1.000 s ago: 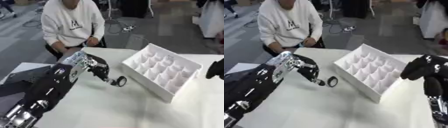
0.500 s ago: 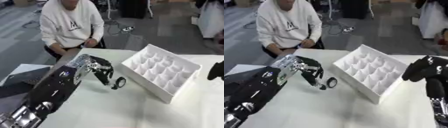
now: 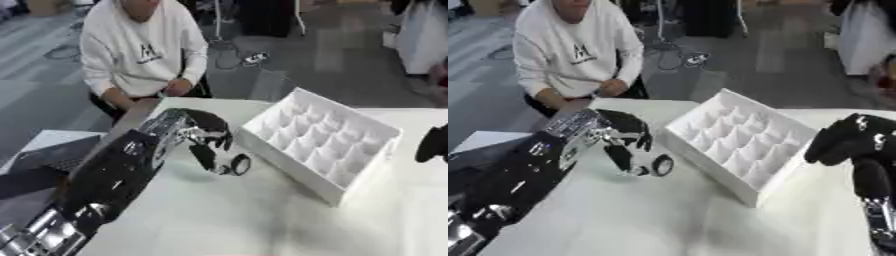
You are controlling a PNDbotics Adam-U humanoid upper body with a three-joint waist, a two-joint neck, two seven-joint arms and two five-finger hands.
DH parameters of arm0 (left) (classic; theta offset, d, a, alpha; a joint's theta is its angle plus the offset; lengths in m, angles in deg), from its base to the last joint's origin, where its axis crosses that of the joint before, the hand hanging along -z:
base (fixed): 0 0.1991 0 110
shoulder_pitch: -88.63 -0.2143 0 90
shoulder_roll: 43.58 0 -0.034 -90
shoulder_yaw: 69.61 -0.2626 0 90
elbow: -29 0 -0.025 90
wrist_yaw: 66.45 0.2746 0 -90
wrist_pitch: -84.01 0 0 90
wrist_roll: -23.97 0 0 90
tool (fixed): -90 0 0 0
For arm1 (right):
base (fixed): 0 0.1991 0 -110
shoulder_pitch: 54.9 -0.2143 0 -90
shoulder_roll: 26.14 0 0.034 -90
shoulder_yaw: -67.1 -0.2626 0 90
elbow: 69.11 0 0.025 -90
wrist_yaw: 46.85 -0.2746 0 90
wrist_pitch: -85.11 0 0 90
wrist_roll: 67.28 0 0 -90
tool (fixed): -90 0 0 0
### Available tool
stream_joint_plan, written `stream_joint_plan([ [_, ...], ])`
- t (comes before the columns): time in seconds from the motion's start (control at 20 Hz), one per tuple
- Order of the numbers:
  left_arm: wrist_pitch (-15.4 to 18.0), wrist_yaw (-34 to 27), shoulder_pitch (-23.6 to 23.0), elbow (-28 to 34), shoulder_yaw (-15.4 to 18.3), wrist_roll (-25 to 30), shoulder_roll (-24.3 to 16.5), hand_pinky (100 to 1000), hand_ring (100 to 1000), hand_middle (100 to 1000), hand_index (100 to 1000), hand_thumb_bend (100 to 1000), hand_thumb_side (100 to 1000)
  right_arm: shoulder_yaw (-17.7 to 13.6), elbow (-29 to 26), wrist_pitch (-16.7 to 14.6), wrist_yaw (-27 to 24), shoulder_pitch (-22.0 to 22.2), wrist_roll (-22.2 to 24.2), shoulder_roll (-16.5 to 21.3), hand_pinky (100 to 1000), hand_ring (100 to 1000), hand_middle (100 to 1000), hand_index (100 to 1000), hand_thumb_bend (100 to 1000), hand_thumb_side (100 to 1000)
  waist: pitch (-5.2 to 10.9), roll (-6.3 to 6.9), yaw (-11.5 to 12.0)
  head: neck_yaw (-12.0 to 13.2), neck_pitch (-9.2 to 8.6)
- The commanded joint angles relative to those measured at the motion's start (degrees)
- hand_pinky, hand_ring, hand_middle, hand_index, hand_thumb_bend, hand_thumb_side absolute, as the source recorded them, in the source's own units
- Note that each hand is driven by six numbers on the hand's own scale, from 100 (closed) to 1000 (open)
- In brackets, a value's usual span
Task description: Pick up objects on the table and place them in the box.
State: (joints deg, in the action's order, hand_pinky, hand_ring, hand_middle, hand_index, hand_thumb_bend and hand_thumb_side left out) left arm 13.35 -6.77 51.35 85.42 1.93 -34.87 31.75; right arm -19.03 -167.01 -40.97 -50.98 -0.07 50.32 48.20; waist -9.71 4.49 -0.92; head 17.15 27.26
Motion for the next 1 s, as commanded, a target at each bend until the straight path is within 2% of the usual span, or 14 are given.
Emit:
stream_joint_plan([
  [0.05,0.48,1.96,1.75,-0.09,0.07,-2.31,-0.52,263,497,594,749,392,600,0.06,-1.52,-1.79,-0.18,-0.36,2.04,-0.39,379,467,491,568,100,641,0.96,0.09,0.02,0.03,-0.57],
  [0.3,1.19,4.82,2.28,-1.43,-0.38,-5.05,0.56,272,504,595,749,381,581,0.18,-1.66,-1.61,-0.22,-0.21,2.13,-0.54,379,467,491,568,100,641,1.09,0.37,0.00,0.08,-0.50],
  [0.65,2.21,8.54,2.72,-3.79,-0.55,-7.76,2.37,274,506,595,748,408,607,0.42,-1.77,-1.50,-0.32,-0.24,2.31,-0.77,380,467,491,567,100,640,1.30,0.66,-0.45,0.30,-0.48],
  [0.75,1.99,10.13,2.91,-4.30,-0.48,-8.60,2.67,261,501,595,747,383,628,0.50,-1.84,-1.43,-0.31,-0.18,2.37,-0.81,380,467,491,568,100,640,1.33,0.91,-0.57,0.40,-0.46],
  [0.9,1.35,12.13,3.39,-5.37,-0.14,-9.34,3.32,222,474,588,740,423,643,0.61,-2.03,-1.23,-0.29,-0.05,2.46,-0.83,381,467,491,568,100,640,1.38,1.23,-0.65,0.45,-0.41],
  [0.95,0.86,12.83,3.62,-5.78,0.04,-9.32,3.59,213,468,587,739,399,669,0.64,-2.08,-1.17,-0.28,0.01,2.50,-0.83,381,467,491,568,100,640,1.42,1.32,-0.65,0.45,-0.40],
  [1.0,-0.01,13.71,3.97,-6.35,0.32,-9.04,3.91,206,464,585,735,428,672,0.66,-2.11,-1.11,-0.27,0.08,2.55,-0.80,381,467,491,568,100,640,1.48,1.41,-0.63,0.47,-0.36],
])
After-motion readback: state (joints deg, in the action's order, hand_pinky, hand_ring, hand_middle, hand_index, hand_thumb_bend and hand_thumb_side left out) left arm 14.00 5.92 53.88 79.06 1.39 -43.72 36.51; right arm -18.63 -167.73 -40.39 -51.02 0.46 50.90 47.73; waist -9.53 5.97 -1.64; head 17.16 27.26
